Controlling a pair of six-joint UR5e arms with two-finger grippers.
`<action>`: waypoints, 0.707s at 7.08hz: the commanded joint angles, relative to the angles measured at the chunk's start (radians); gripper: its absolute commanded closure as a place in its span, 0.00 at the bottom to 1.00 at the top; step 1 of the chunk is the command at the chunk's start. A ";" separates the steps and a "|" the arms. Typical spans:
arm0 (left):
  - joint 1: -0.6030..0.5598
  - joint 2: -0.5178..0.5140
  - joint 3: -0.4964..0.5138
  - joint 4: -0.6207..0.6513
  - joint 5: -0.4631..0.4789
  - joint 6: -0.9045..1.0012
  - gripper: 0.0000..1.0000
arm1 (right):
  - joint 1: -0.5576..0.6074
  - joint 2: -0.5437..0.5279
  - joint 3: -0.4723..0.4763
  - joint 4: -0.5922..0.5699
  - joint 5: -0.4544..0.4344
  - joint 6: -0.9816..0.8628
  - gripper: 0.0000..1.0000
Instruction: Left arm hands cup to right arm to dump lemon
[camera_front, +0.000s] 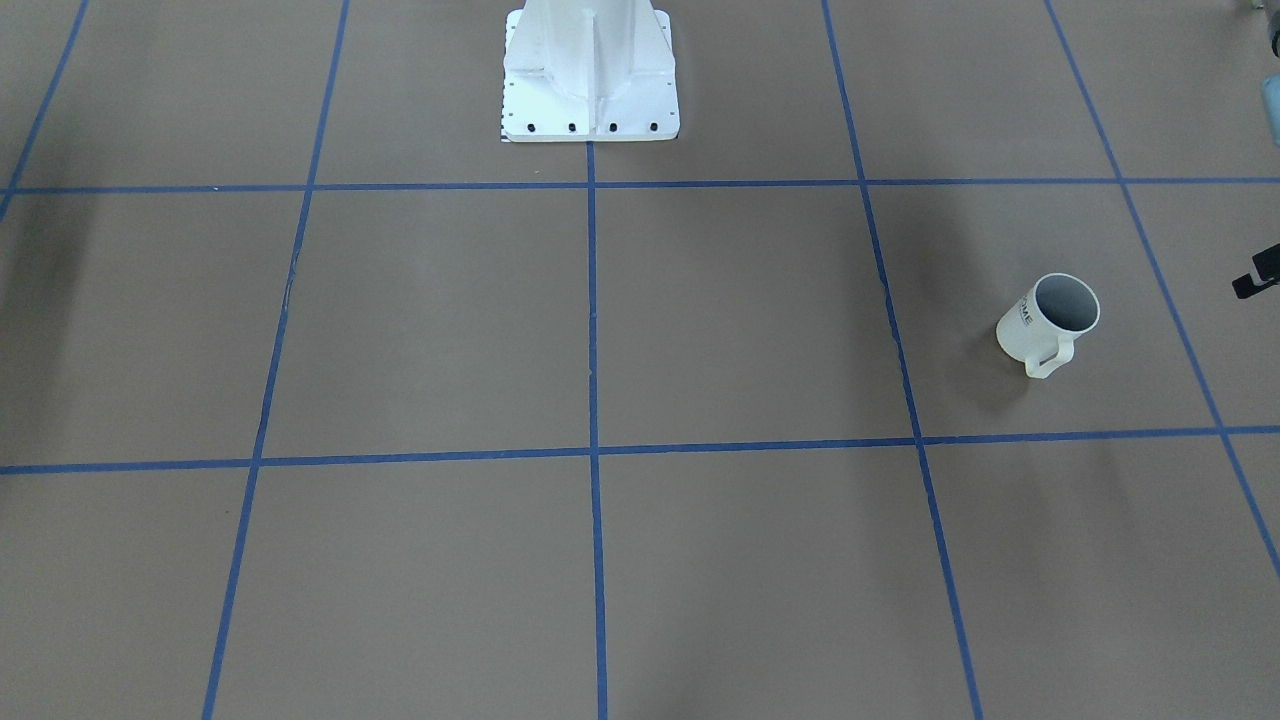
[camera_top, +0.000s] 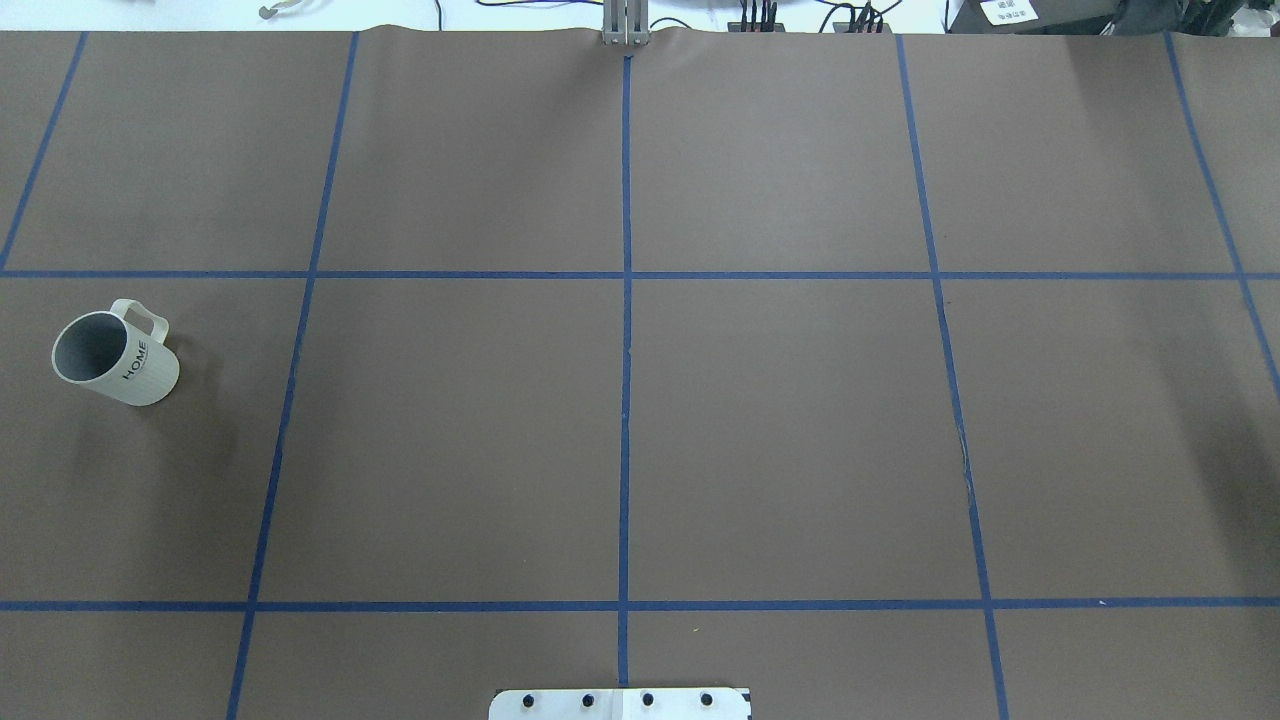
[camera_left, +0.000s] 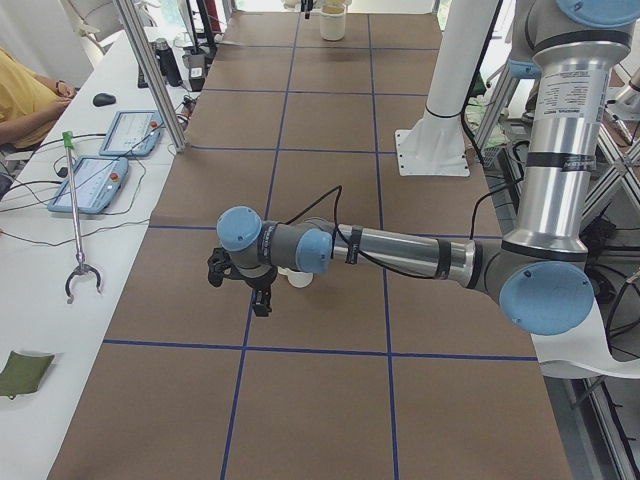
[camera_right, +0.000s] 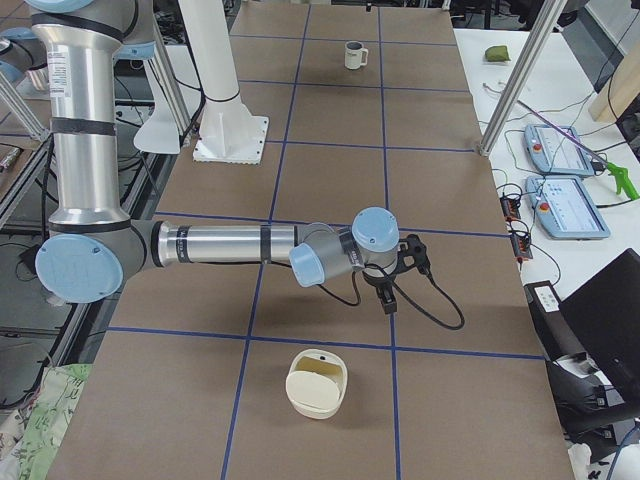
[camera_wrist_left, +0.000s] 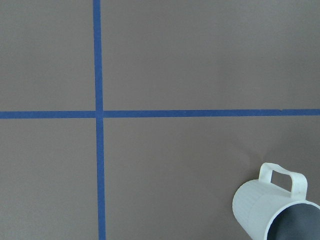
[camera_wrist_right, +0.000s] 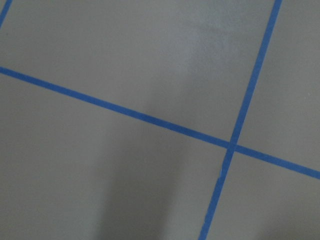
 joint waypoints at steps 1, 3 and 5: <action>0.000 0.010 -0.009 0.018 0.001 -0.016 0.00 | 0.013 -0.044 0.007 -0.032 -0.007 -0.068 0.00; 0.000 0.015 -0.038 0.009 0.008 -0.011 0.00 | 0.010 -0.087 0.070 -0.011 -0.124 -0.067 0.00; 0.003 -0.017 -0.046 0.008 0.138 -0.005 0.00 | 0.009 -0.074 0.085 -0.024 -0.131 -0.038 0.00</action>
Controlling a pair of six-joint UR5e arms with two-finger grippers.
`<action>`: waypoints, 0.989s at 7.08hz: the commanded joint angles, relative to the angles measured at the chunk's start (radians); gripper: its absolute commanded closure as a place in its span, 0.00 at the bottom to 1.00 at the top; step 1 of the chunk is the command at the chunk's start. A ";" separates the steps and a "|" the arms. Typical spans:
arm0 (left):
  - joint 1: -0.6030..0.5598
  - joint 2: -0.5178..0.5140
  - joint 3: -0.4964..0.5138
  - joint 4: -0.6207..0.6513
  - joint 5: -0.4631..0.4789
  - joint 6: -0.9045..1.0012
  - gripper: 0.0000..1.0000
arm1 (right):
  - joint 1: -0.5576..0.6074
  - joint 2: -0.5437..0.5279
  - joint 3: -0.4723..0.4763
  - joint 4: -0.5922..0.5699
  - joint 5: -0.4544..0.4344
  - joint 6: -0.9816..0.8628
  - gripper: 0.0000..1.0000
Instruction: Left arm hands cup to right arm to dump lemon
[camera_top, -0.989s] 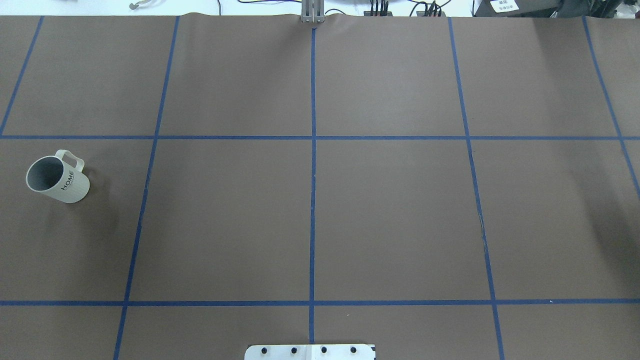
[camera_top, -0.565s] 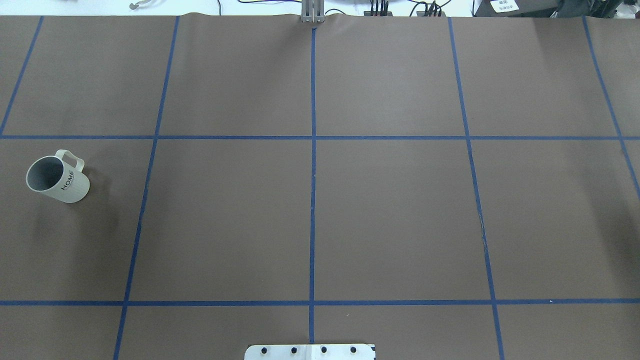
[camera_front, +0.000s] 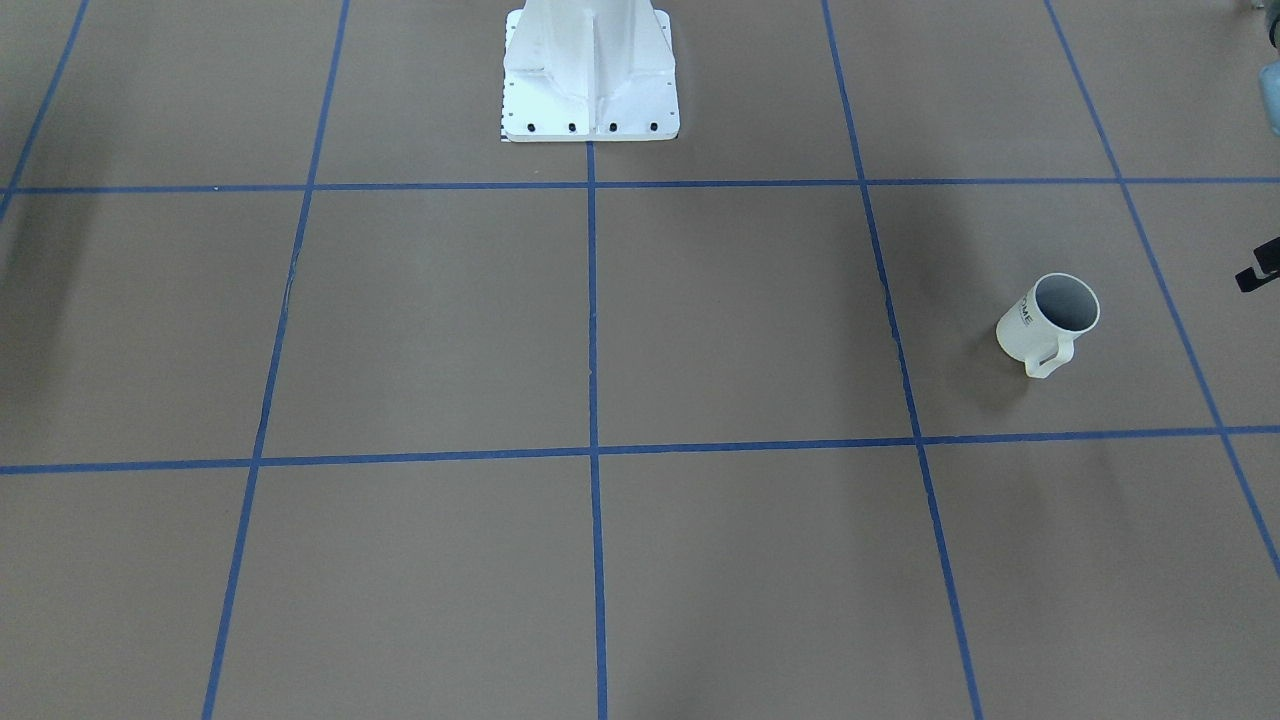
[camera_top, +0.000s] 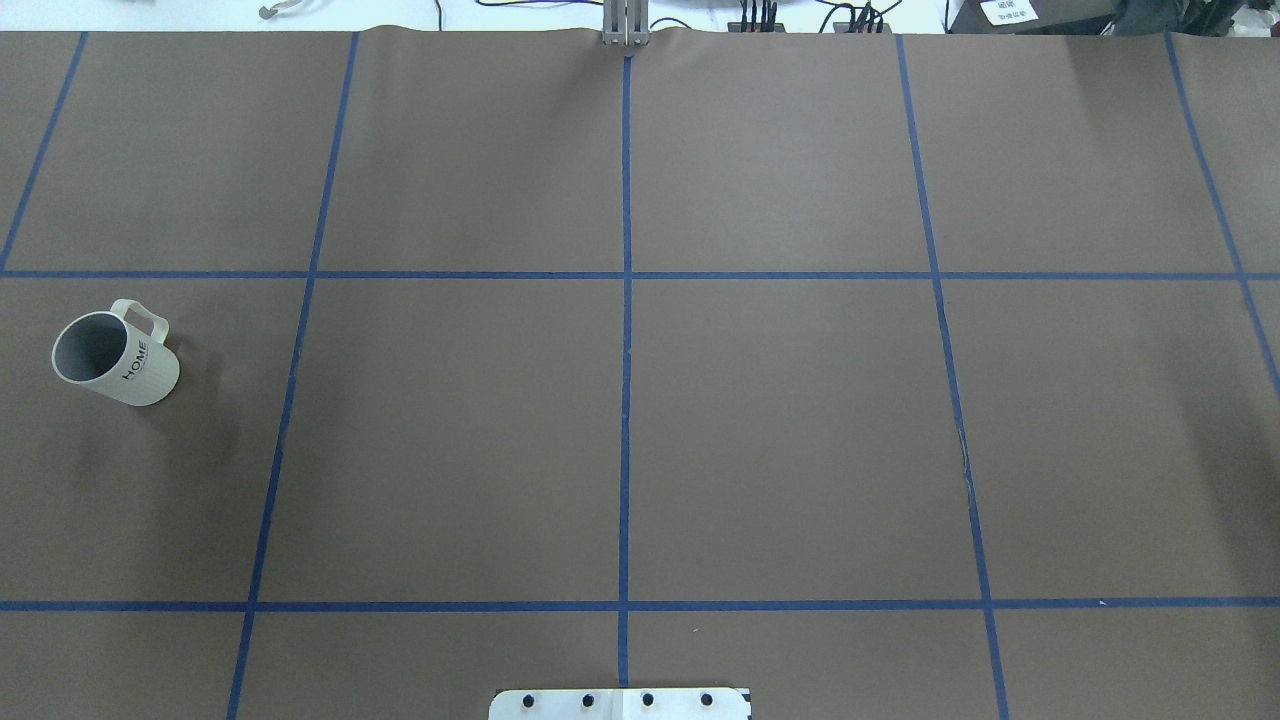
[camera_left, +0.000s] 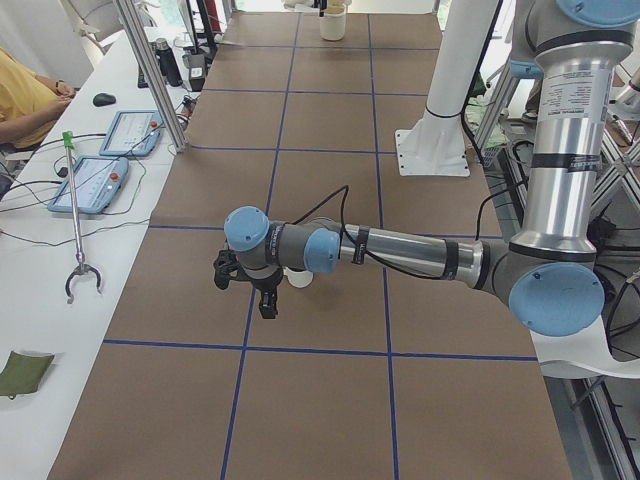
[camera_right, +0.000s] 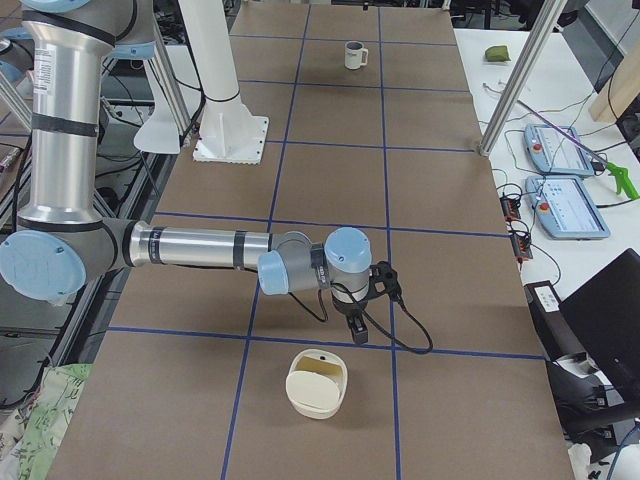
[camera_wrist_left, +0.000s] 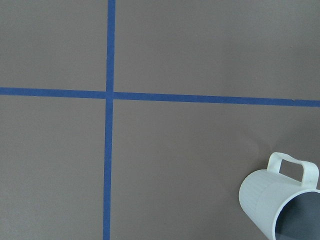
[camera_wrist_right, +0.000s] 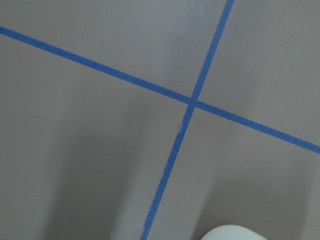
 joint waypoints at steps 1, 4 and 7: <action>-0.001 -0.035 -0.005 0.006 0.091 0.007 0.00 | 0.021 0.003 0.015 -0.029 0.027 0.012 0.00; 0.001 -0.017 -0.004 0.010 0.050 -0.007 0.00 | 0.096 0.032 0.074 -0.168 0.031 0.009 0.00; 0.001 -0.020 0.004 -0.003 0.047 -0.007 0.00 | 0.073 0.093 0.151 -0.414 0.027 0.082 0.00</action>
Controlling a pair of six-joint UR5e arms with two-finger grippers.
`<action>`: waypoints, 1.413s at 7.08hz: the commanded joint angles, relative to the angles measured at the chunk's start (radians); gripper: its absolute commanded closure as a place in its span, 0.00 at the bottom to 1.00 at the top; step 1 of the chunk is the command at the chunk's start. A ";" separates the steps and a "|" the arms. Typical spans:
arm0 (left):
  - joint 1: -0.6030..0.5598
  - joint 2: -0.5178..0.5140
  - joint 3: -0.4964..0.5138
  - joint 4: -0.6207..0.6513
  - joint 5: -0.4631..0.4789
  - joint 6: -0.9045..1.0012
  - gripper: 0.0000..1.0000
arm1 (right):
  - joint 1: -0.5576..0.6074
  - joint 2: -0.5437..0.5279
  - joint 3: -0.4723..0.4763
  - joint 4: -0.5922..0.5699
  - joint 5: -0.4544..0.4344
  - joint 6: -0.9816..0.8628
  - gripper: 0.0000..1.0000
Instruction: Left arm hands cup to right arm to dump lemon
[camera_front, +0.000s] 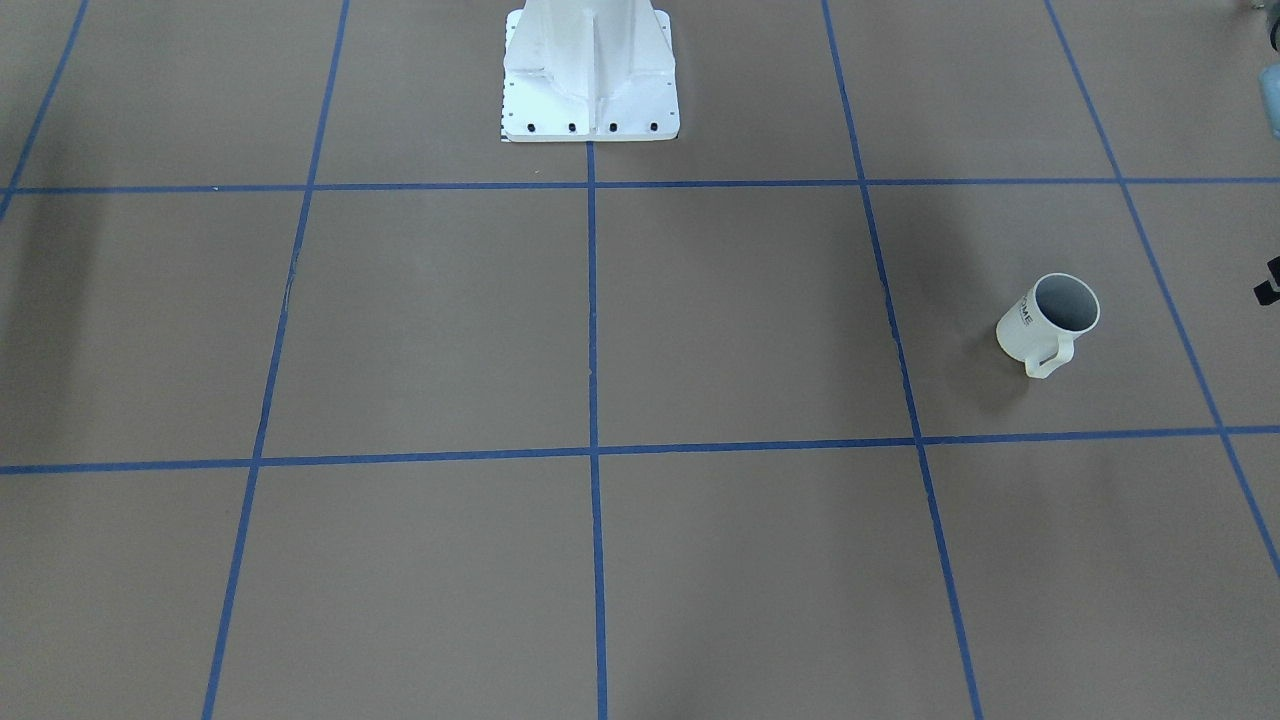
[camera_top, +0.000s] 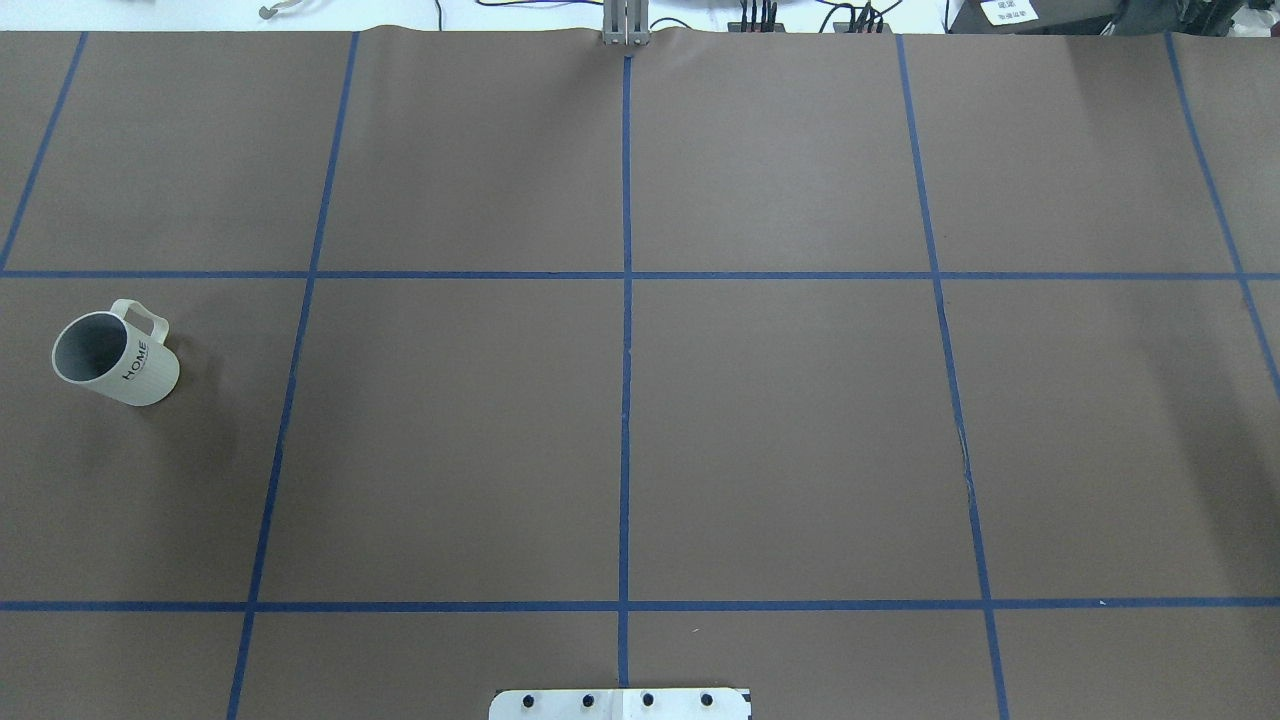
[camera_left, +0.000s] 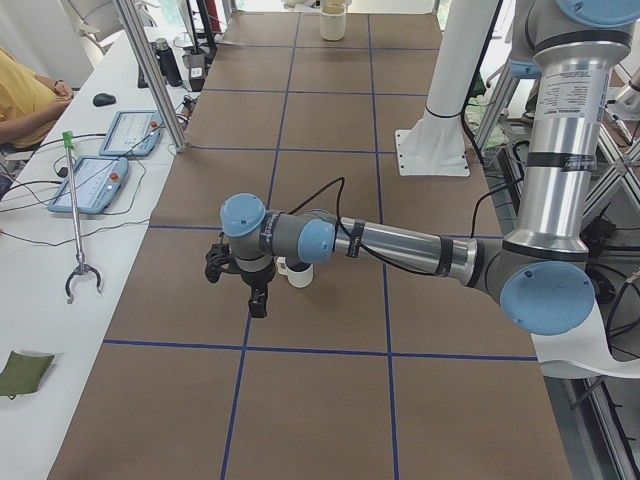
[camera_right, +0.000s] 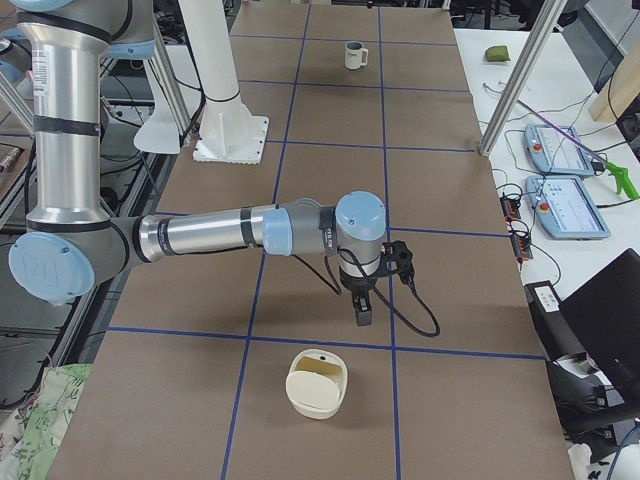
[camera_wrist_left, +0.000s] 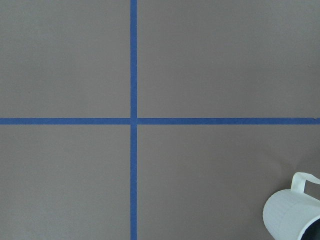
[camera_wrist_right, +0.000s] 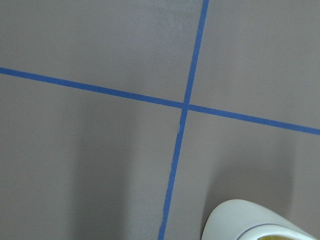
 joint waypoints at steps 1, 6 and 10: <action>-0.002 0.013 -0.012 -0.009 -0.003 0.000 0.00 | -0.033 0.035 0.018 -0.054 0.001 0.222 0.00; -0.002 0.045 -0.058 -0.001 -0.025 -0.020 0.00 | -0.104 0.028 0.024 -0.048 0.004 0.278 0.00; -0.002 0.046 -0.054 -0.001 -0.039 -0.029 0.00 | -0.105 0.026 0.023 -0.047 0.000 0.277 0.00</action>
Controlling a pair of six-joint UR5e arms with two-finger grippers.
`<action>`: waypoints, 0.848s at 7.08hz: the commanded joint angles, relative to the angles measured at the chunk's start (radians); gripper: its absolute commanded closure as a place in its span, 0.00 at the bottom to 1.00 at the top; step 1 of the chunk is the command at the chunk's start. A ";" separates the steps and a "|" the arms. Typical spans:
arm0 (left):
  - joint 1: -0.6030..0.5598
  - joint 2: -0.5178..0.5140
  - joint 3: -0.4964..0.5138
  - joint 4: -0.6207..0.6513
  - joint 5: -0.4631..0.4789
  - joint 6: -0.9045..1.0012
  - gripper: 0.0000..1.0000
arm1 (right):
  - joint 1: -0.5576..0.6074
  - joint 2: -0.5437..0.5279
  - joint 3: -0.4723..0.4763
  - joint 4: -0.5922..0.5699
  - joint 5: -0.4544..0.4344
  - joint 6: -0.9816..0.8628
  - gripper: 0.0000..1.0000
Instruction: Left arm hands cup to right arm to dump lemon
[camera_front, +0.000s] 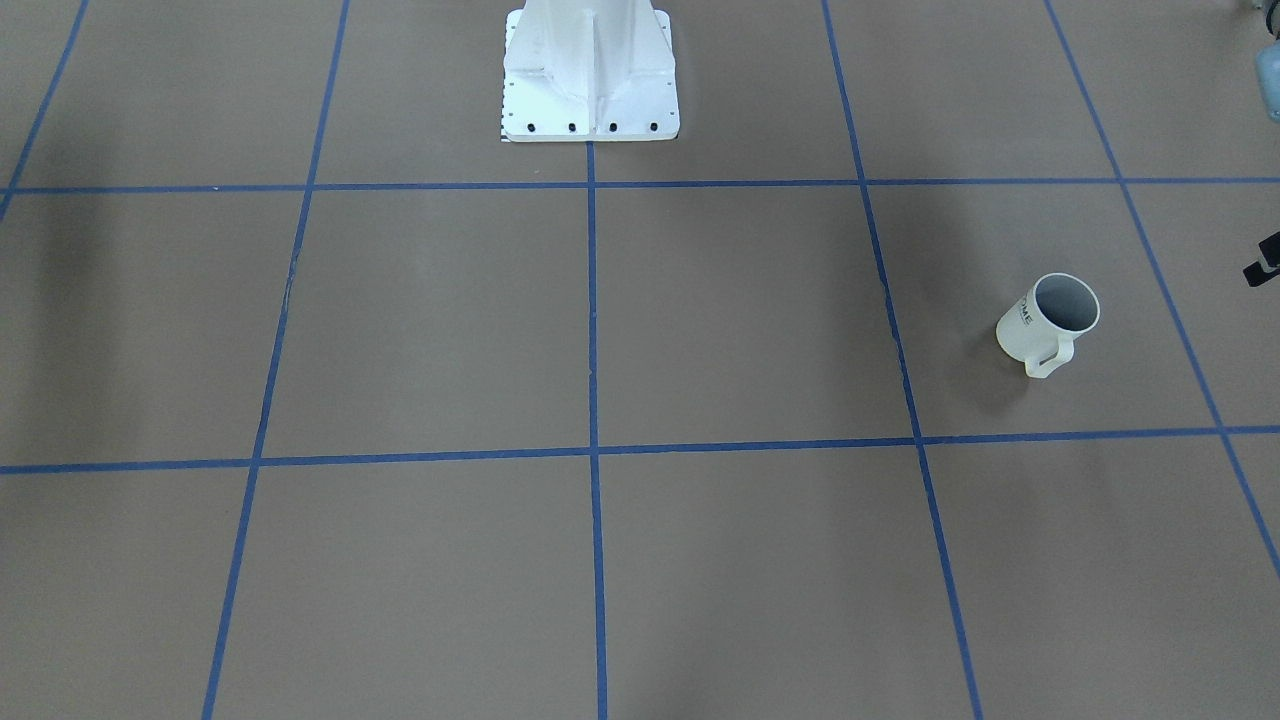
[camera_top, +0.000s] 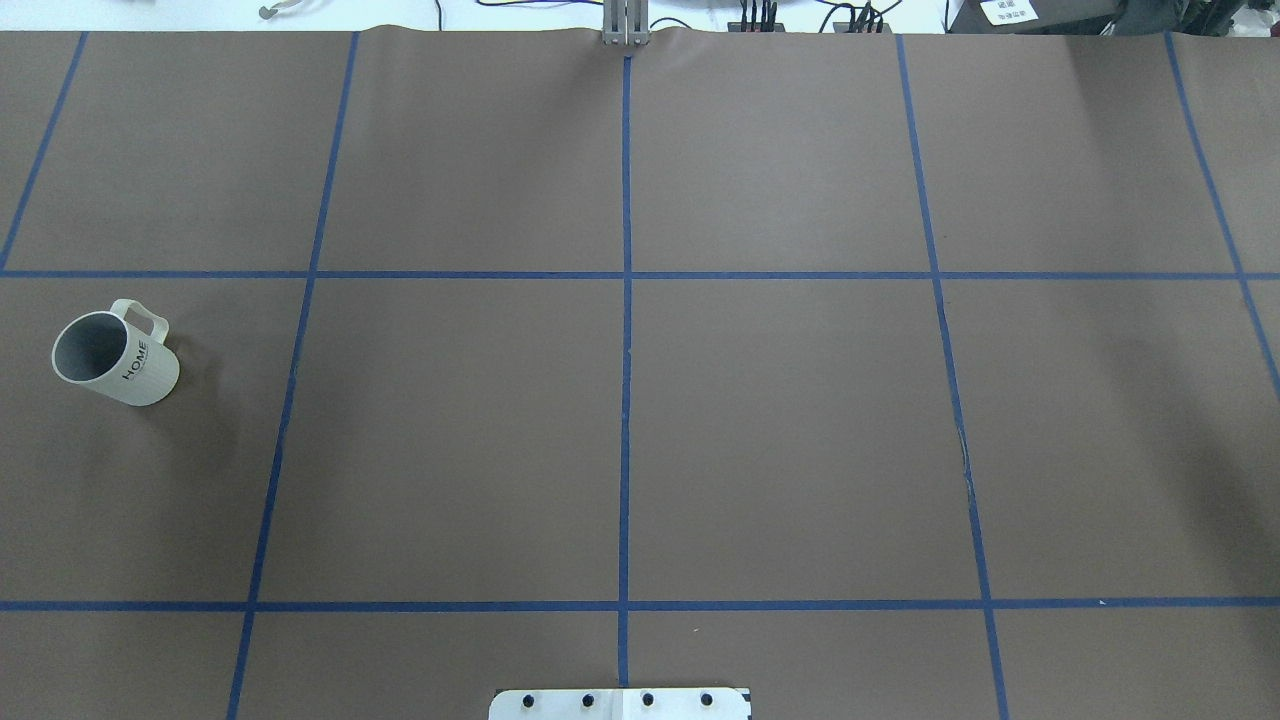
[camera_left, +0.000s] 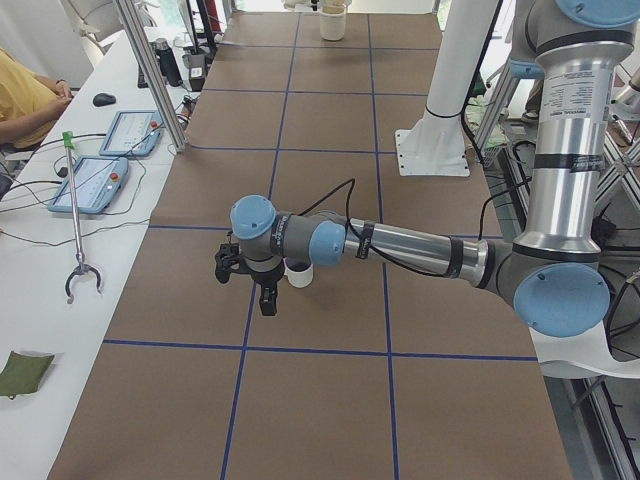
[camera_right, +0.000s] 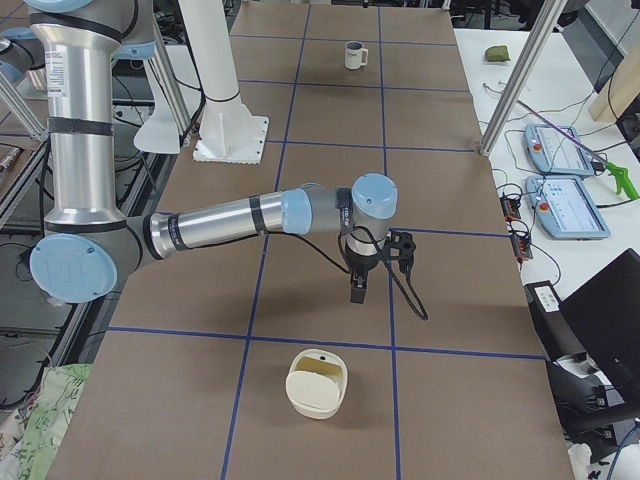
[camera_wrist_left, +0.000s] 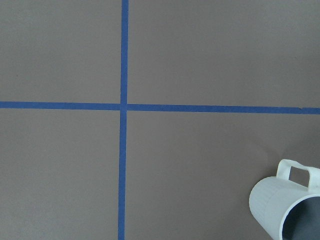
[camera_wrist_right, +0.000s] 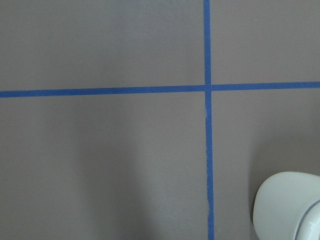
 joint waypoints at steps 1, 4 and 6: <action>0.000 -0.005 -0.009 -0.003 -0.001 0.000 0.00 | 0.000 0.001 0.004 0.001 -0.002 0.000 0.00; -0.002 0.004 -0.079 -0.003 0.005 0.002 0.00 | 0.000 0.013 0.002 0.007 0.002 0.003 0.00; -0.002 0.042 -0.090 -0.006 -0.002 0.002 0.00 | 0.000 0.013 0.002 0.008 0.059 0.002 0.00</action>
